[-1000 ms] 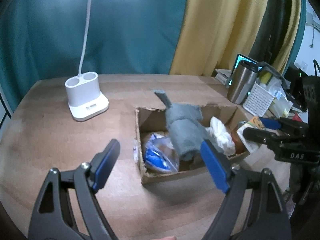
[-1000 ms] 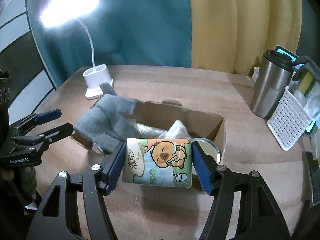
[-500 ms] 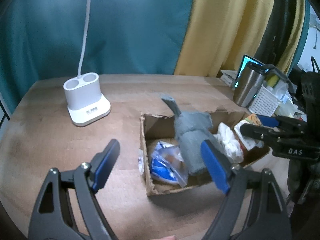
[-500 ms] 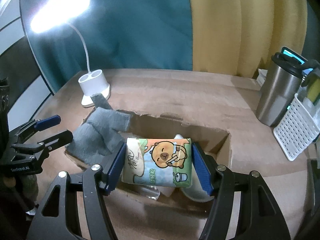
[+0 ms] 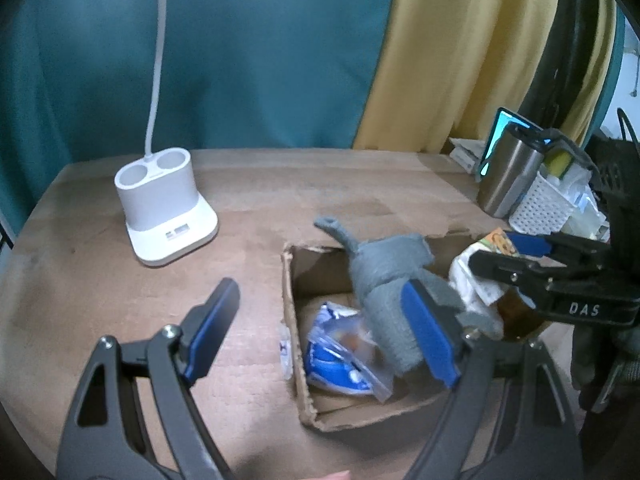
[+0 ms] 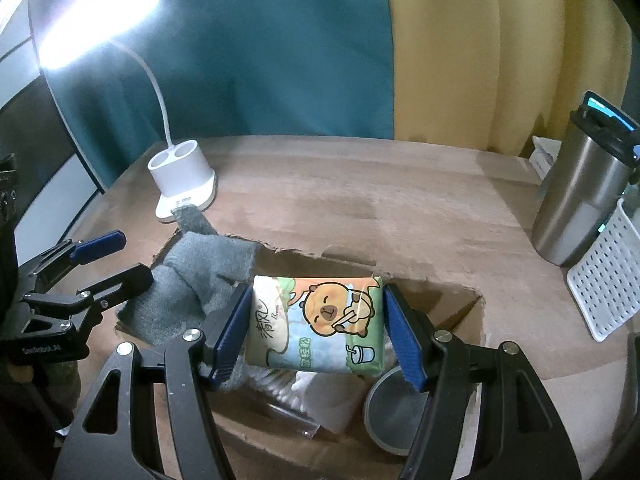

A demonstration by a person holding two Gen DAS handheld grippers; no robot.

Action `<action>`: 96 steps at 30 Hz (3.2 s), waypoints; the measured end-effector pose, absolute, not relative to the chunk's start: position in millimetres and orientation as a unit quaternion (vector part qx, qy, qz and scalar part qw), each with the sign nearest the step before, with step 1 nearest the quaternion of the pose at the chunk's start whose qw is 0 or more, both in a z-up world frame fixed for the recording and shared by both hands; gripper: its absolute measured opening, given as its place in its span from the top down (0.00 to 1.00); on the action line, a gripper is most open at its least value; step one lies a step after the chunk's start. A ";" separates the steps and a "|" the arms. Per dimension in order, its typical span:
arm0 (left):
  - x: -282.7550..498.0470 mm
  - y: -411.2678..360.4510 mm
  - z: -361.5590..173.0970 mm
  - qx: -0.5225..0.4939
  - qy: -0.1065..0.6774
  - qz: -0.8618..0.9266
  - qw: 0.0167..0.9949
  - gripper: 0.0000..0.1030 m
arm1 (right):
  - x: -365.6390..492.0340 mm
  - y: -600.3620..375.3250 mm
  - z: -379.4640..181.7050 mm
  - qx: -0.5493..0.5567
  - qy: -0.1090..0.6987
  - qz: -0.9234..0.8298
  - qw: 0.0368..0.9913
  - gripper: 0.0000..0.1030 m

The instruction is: Organize objects

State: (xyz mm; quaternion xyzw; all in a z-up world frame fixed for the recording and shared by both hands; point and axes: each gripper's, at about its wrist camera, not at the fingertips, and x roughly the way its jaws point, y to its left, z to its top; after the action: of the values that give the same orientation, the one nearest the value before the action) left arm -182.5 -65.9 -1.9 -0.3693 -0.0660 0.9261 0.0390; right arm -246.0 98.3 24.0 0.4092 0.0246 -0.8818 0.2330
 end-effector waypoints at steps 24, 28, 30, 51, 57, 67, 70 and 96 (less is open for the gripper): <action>-168.8 -100.2 -13.3 -0.374 -0.052 0.926 -0.013 0.18 | -262.7 83.9 8.7 0.430 0.019 -0.878 0.208 0.34; -166.4 -103.6 -8.4 -0.369 -0.055 0.928 -0.015 0.18 | -261.4 81.3 9.4 0.429 0.020 -0.880 0.203 0.28; -164.4 -104.9 -4.5 -0.365 -0.059 0.929 -0.014 0.18 | -259.9 80.4 10.5 0.427 0.020 -0.881 0.202 0.23; -131.2 -78.2 17.6 -0.339 -0.061 0.939 0.017 0.18 | -218.5 91.4 29.7 0.403 0.026 -0.895 0.190 0.23; -119.0 -63.7 22.3 -0.335 -0.055 0.940 0.028 0.18 | -202.3 102.5 32.5 0.397 0.023 -0.899 0.185 0.23; -104.5 -41.0 22.6 -0.338 -0.062 0.938 0.054 0.18 | -171.6 123.9 38.2 0.386 0.020 -0.907 0.171 0.23; -97.9 -33.1 22.8 -0.337 -0.060 0.938 0.060 0.18 | -163.8 130.4 40.9 0.383 0.021 -0.909 0.166 0.23; -33.5 -10.7 15.8 -0.353 -0.065 0.933 0.037 0.18 | -82.8 142.8 34.9 0.365 0.024 -0.915 0.171 0.23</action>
State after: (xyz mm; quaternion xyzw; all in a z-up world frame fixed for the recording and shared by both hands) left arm -33.5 -10.7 15.8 -0.3527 -0.0649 0.9327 0.0368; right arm -82.8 142.8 34.9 0.3654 0.0241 -0.9147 0.1710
